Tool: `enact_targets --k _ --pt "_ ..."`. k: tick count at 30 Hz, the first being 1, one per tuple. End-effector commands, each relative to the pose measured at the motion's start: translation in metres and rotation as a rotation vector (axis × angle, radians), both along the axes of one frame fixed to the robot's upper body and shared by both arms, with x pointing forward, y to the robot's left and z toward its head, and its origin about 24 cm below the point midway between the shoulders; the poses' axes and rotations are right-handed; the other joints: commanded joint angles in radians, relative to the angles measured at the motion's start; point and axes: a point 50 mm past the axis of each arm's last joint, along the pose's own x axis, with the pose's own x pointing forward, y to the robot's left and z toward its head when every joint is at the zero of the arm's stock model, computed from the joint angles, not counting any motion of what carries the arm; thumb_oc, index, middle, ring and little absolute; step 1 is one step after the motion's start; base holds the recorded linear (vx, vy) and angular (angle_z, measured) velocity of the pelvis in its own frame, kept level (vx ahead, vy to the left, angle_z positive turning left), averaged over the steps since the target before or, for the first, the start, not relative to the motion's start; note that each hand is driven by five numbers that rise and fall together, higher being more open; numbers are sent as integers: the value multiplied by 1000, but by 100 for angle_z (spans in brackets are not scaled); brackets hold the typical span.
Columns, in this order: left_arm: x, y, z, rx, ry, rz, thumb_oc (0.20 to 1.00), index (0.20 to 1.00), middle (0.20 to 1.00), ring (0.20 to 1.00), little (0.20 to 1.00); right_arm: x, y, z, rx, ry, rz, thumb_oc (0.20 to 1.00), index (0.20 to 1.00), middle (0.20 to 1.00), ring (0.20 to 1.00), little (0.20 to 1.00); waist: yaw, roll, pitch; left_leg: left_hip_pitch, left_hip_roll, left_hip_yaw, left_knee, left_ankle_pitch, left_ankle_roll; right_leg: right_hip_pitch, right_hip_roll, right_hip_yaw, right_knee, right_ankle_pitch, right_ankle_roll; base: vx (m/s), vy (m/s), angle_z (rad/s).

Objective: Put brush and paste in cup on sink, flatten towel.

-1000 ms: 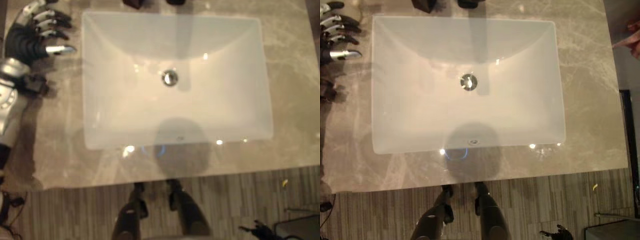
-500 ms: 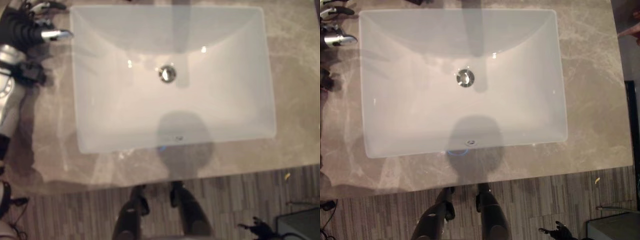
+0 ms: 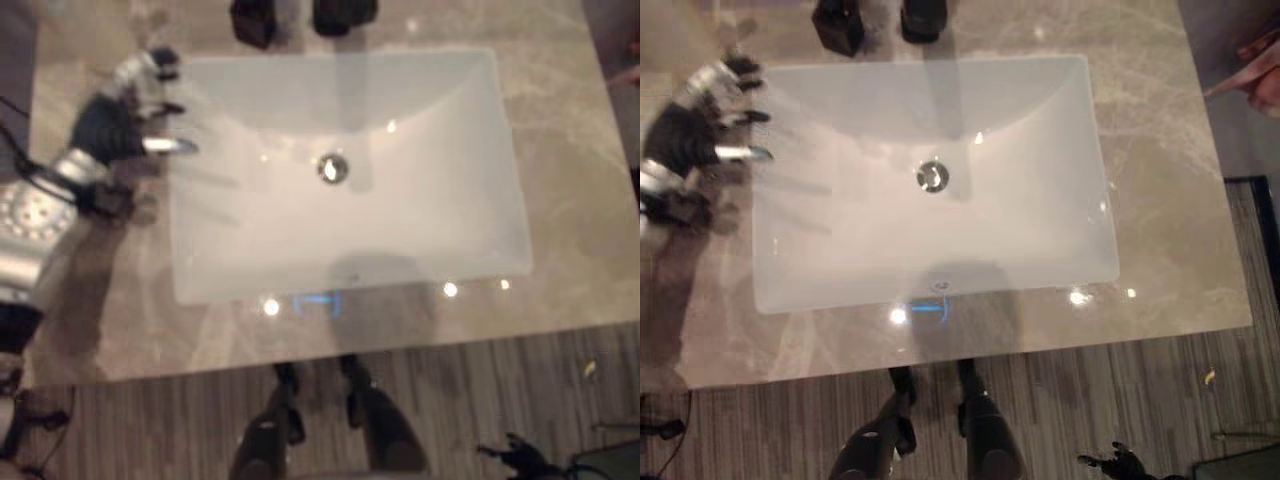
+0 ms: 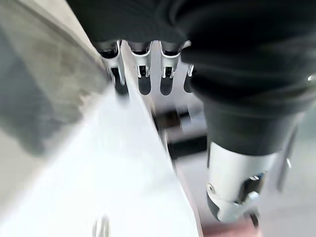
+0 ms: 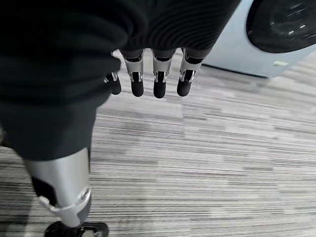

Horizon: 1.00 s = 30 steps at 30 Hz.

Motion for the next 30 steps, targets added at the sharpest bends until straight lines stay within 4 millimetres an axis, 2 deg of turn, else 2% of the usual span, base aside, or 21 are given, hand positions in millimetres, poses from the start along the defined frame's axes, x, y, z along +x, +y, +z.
enact_targets --k 1,3,4,5,9,10,11,13,14,16,17,18,19,20,22,25,26,28,30 --pt "-7 2 -33 -27 87 -11 1000 1000 1000 1000 1000 -40 -19 2 -44 129 -77 1000 1000 1000 1000 1000 -27 19 -91 37 -13 -101 12 -107 5 97 20 8 -1 -149 10 -98 -106 7" --pt "-12 6 -45 -52 119 1 1000 1000 1000 1000 1000 -43 -16 -1 -36 147 -65 1000 1000 1000 1000 1000 -23 23 -108 72 -10 -104 12 -107 3 136 23 -2 -1 -161 0 -81 -97 8" --pt "-12 6 -45 -52 119 1 1000 1000 1000 1000 1000 -43 -16 -1 -36 147 -65 1000 1000 1000 1000 1000 -24 23 -107 72 -10 -104 12 -107 3 137 23 -2 -1 -161 0 -182 -163 7" --pt "-23 12 -61 -42 166 17 1000 1000 1000 1000 1000 -41 -14 -2 -37 156 -64 1000 1000 1000 1000 1000 -16 29 -131 113 -5 -110 12 -102 -2 185 30 -15 -1 -178 -10 -182 -158 7" --pt "-31 19 -71 -46 201 41 1000 1000 1000 1000 1000 -42 -11 -4 -32 166 -60 1000 1000 1000 1000 1000 -15 29 -144 142 0 -116 12 -103 -5 220 40 -19 -1 -192 -17 -99 -99 20" --pt "-40 23 -83 -79 235 58 1000 1000 1000 1000 1000 -44 -9 -5 -27 177 -58 1000 1000 1000 1000 1000 -11 26 -161 170 3 -120 12 -100 -8 257 43 -32 -1 -201 -26 -64 -68 28" --pt "-40 23 -83 -79 235 58 1000 1000 1000 1000 1000 -44 -9 -5 -27 177 -58 1000 1000 1000 1000 1000 -11 26 -161 170 3 -120 12 -100 -8 257 43 -32 -1 -201 -26 -140 -129 19" --pt "-62 30 -113 -154 345 86 1000 1000 1000 1000 1000 -46 -5 -8 -17 189 -48 1000 1000 1000 1000 1000 4 13 -197 207 13 -119 12 -95 -12 300 53 -42 -1 -215 -35 -137 -125 14" --pt "-63 30 -113 -154 345 87 1000 1000 1000 1000 1000 -46 -5 -8 -18 189 -47 1000 1000 1000 1000 1000 3 13 -197 208 13 -120 12 -95 -12 300 53 -42 -1 -215 -35 -88 -97 7" --pt "-74 31 -126 -171 407 86 1000 1000 1000 1000 1000 -50 -4 -9 -15 207 -31 1000 1000 1000 1000 1000 10 5 -209 221 18 -119 12 -93 -15 319 58 -49 -1 -224 -41 -81 -101 4" --pt "-83 29 -137 -197 462 76 1000 1000 1000 1000 1000 -52 -3 -9 -16 213 -30 1000 1000 1000 1000 1000 16 -3 -211 235 23 -119 12 -82 -19 336 65 -53 -1 -233 -49 -82 -103 9" --pt "-83 29 -137 -197 462 77 1000 1000 1000 1000 1000 -52 -3 -9 -16 213 -29 1000 1000 1000 1000 1000 15 -3 -211 236 23 -120 12 -82 -19 337 65 -53 -1 -233 -49 -96 -146 9" --pt "-92 28 -150 -232 523 75 1000 1000 1000 1000 1000 -56 -2 -10 -13 230 -22 1000 1000 1000 1000 1000 23 -13 -207 253 27 -121 12 -67 -19 358 70 -55 -1 -240 -58 -41 -78 12" --pt "-92 28 -150 -232 523 75 1000 1000 1000 1000 1000 -56 -2 -10 -13 230 -21 1000 1000 1000 1000 1000 23 -14 -206 255 27 -121 12 -67 -19 360 70 -55 -1 -240 -58 -61 -120 18" --pt "-106 26 -165 -255 615 60 1000 1000 1000 1000 1000 -63 -1 -11 -14 265 4 1000 1000 1000 1000 1000 33 -28 -195 254 31 -130 46 -65 -22 384 76 -64 -1 -247 -70 -89 -127 11" --pt "-114 26 -174 -251 674 53 1000 1000 1000 1000 1000 -64 -4 -10 -24 273 -1 1000 1000 1000 1000 1000 34 -31 -191 257 34 -135 48 -58 -23 394 81 -68 -1 -251 -76 -86 -111 7" --pt "-121 29 -182 -242 721 64 1000 1000 1000 1000 1000 -66 -3 -10 -22 275 -2 1000 1000 1000 1000 1000 33 -32 -193 257 38 -137 48 -52 -24 400 85 -70 -1 -254 -81 -69 -102 7" --pt "-124 29 -184 -238 743 62 1000 1000 1000 1000 1000 -66 -4 -10 -23 275 -2 1000 1000 1000 1000 1000 32 -33 -193 257 40 -137 46 -47 -25 402 88 -72 -1 -256 -83 -59 -115 7" --pt "-135 40 -199 -235 811 126 1000 1000 1000 1000 1000 -68 -3 -10 -21 278 1 1000 1000 1000 1000 1000 30 -33 -191 261 49 -136 40 -28 -33 409 98 -79 -1 -261 -93 -69 -152 9"
